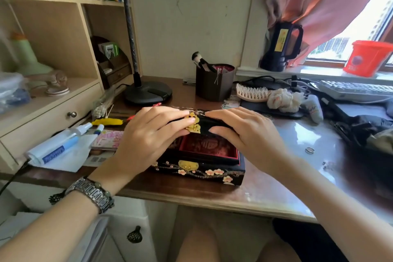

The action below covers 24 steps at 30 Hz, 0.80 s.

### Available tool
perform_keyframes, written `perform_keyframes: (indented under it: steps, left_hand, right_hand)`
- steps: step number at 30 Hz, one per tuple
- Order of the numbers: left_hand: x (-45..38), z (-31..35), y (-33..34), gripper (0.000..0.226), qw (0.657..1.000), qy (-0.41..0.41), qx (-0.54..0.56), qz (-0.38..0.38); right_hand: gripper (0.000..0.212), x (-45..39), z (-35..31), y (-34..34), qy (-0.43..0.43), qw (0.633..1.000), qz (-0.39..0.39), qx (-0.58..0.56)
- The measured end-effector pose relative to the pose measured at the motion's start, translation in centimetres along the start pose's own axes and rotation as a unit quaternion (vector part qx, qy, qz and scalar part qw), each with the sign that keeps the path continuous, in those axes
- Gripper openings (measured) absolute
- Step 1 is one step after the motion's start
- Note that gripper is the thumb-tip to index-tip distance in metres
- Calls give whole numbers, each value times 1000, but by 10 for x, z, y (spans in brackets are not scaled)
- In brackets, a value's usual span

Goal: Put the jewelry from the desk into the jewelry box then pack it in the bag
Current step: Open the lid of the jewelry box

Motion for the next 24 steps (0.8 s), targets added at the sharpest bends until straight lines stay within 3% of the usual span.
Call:
perform_keyframes:
  steps: [5,10,18,24]
  left_hand:
    - [-29,-24,0,25,998,-41,39,-16]
    - [-62,-48,8,26,996,-68,52,-27]
    - [-99,-80,37,24,994,-92,30,-47]
    - [-115,-96,60,27,989,-117,24,-85]
  right_hand:
    - [40,-30,18,-20,-43,999,-8,-26]
    - [28,-53,36,-40,-81,994,30,64]
    - [23,-76,66,-39,-37,989,3,141]
    - [47,-91,81,-26,-14,983,-19,181]
Point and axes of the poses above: each hand's wrist, its own x-axis away from the middle knuckle, its own y-axis out of the palm, z = x × y, the point moved 5 cm from there along -x, towards the middle knuckle, and after that the axes turned 5 degrees about -z, right-handed, at the moved point
